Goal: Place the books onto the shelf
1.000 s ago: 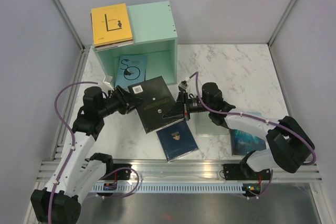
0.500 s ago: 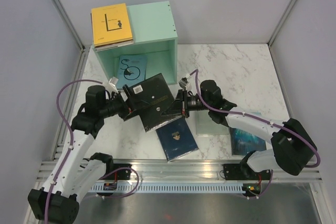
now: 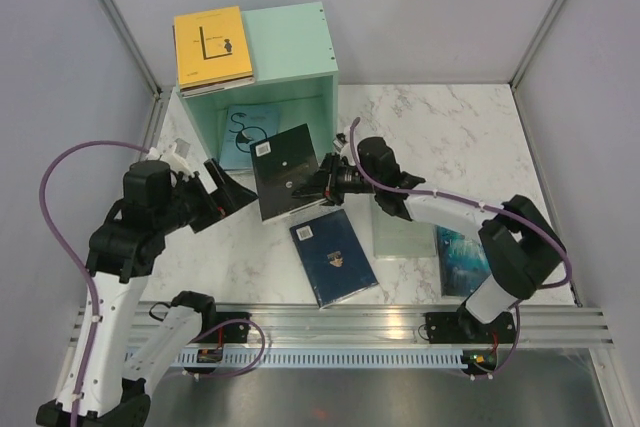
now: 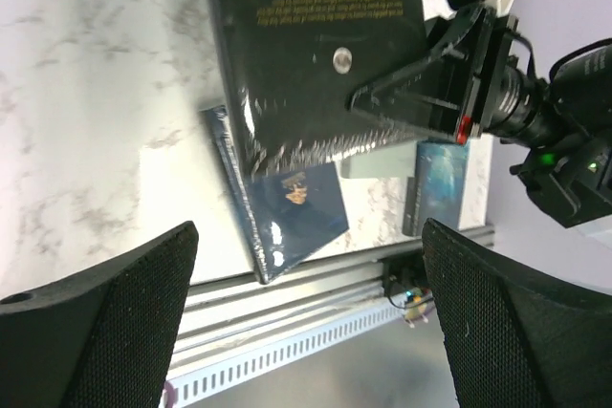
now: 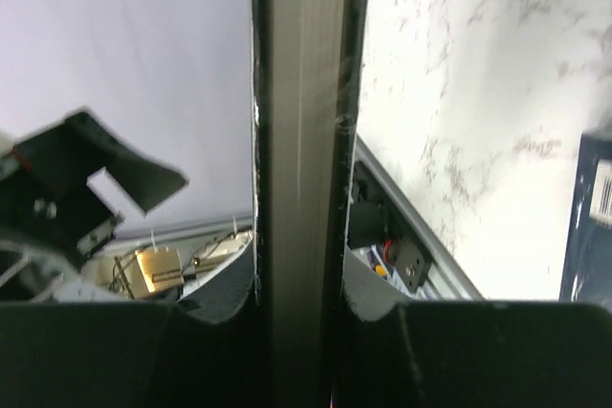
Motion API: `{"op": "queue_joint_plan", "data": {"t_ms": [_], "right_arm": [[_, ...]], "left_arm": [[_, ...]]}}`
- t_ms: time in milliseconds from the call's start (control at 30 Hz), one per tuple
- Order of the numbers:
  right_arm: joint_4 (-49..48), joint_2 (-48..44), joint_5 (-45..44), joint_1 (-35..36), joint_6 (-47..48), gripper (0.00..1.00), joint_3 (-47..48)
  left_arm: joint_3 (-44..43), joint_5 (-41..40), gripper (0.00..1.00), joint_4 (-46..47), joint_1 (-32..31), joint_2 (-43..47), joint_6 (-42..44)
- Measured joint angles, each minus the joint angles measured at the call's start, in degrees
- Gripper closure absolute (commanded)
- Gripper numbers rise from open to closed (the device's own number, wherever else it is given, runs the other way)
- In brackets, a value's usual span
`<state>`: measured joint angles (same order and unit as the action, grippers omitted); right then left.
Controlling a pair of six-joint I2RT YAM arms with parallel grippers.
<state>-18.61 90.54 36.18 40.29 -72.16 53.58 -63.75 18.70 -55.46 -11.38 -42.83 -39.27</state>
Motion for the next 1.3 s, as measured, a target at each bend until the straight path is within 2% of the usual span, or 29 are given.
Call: {"op": "queue_joint_plan", "data": {"t_ms": [133,433,800,1033,1067,1100,1167,1200,1300], "right_arm": [[0.9,7.82,-2.75,0.0,0.42,1.0,8.26],[2.51,24.98,-9.29,0.0,-0.22,1.0,29.27],[5.99,43.95,-15.58,1.07,-3.72,1.0,49.13],[6.93,50.9,-17.03,1.62,-4.85,1.0,56.72],[7.06,51.45,-17.05,1.62,-5.05,0.96,57.64],[7.17,52.04,-17.09,1.62,-5.22,0.77,58.77],[7.37,53.51,-17.2,1.62,-5.73,0.56,60.83],[7.41,53.96,-17.18,1.62,-6.08,0.32,61.48],[7.85,54.69,-17.16,1.57,-5.92,0.18,62.18]], "left_arm": [[-3.32,-5.14,0.0,-6.69,-0.02,2.01,0.83],[-3.82,-9.53,0.0,-15.93,0.0,6.01,0.87],[-7.13,-12.57,0.0,-20.57,0.0,6.14,0.87],[-8.0,-13.27,0.0,-21.22,0.0,5.49,1.01],[-8.0,-13.49,0.0,-21.24,0.0,5.31,1.07],[-8.0,-13.75,0.0,-21.24,0.0,5.09,1.2],[-8.0,-14.01,0.0,-21.27,0.0,4.7,1.31],[-8.0,-14.12,0.0,-21.29,0.0,4.46,1.42],[-8.11,-14.16,0.0,-21.44,0.0,3.58,1.84]]}}
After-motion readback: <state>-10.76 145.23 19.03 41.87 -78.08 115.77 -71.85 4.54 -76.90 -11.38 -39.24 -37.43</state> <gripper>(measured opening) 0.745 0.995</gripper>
